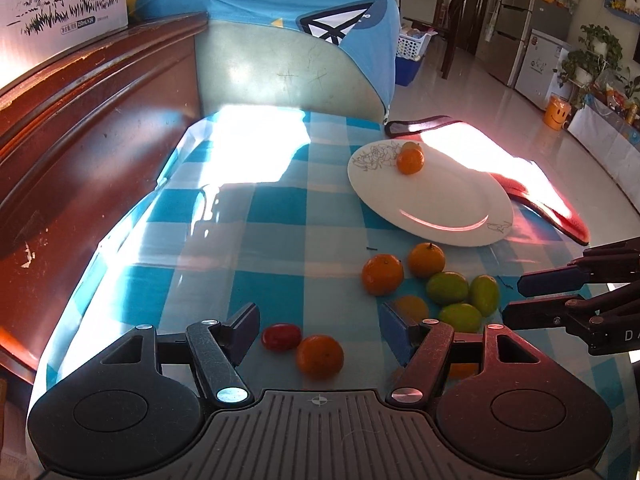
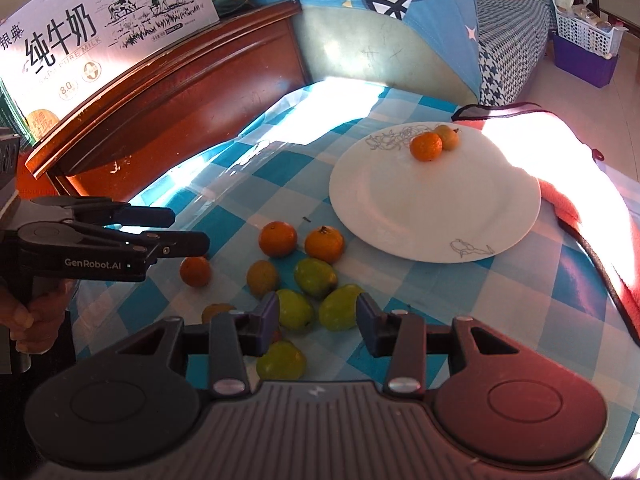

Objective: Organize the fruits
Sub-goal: 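Withdraw both open tools from the plate back toward the fruit cluster, then grasp an orange with the left tool while the right tool grasps a green plum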

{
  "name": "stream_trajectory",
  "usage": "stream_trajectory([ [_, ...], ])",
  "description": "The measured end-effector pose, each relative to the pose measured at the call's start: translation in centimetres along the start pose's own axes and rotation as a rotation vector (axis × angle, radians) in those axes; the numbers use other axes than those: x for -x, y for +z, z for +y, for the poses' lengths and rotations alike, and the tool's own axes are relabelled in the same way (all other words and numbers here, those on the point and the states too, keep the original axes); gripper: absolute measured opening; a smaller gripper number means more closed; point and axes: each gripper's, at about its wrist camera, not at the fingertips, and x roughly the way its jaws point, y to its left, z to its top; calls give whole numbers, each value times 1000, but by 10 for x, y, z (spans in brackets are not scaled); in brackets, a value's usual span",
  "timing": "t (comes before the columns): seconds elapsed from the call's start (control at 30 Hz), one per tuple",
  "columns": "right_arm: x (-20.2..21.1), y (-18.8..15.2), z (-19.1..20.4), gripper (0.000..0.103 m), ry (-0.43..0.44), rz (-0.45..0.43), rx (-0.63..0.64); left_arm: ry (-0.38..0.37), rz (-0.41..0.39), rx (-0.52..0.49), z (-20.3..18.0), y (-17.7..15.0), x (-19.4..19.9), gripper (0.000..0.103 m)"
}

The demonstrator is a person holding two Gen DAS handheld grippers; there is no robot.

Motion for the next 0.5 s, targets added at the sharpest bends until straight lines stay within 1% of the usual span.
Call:
stream_trajectory([
  [0.07, 2, -5, 5, 47, 11, 8, 16, 8, 11, 0, 1, -6, 0, 67],
  [0.23, -1, -14, 16, 50, 35, 46, 67, 28, 51, -16, -1, -14, -8, 67],
  [0.37, -6, -18, 19, 54, 31, 72, 90, 22, 65, 7, 0, -16, -10, 66],
  [0.5, -12, -20, 18, 54, 24, 93, 95, 34, 78, 23, -2, -18, -17, 61],
])
